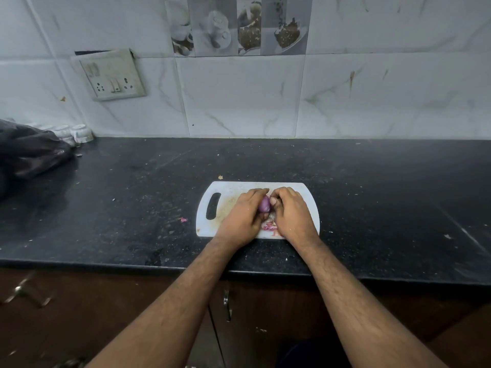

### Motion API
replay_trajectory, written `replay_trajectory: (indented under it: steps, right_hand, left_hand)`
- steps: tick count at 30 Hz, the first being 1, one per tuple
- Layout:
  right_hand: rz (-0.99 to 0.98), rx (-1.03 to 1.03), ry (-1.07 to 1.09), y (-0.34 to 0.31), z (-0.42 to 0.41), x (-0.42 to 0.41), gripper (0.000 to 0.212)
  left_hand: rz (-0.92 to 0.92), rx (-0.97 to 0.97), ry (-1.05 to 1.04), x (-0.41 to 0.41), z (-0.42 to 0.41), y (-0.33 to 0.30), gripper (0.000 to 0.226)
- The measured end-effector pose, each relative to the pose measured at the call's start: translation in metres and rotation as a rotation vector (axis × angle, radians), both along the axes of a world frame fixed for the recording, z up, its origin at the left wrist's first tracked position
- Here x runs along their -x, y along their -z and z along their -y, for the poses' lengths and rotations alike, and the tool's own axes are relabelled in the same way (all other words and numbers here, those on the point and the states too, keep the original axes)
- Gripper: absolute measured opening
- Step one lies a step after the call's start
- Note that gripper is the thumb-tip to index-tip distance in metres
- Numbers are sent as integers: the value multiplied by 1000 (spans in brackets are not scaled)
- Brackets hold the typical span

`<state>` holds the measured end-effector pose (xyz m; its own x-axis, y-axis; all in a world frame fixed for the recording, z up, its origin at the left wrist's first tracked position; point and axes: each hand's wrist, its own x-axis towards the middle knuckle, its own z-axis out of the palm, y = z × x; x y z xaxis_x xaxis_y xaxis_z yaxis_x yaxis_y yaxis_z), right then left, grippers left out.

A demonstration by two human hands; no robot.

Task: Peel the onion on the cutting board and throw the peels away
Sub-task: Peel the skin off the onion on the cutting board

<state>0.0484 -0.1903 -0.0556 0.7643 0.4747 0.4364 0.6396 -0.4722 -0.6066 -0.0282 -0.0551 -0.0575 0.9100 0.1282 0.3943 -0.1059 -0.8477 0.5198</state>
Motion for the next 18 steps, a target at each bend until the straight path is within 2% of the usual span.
replay_trajectory:
  steps: [5, 8, 13, 18]
  right_hand:
    - [81, 65, -45, -2, 1, 1, 21]
    - [57, 27, -70, -2, 2, -2, 26]
    - [10, 57, -269, -1, 7, 3, 18]
    - [-177, -228, 53, -2, 9, -8, 15]
  left_hand:
    - [-6, 3, 9, -1, 1, -2, 58]
    - [-26, 35, 23, -1, 1, -5, 55]
    - [-97, 99, -59, -7, -3, -9, 53]
    - [-82, 93, -22, -5, -3, -8, 52]
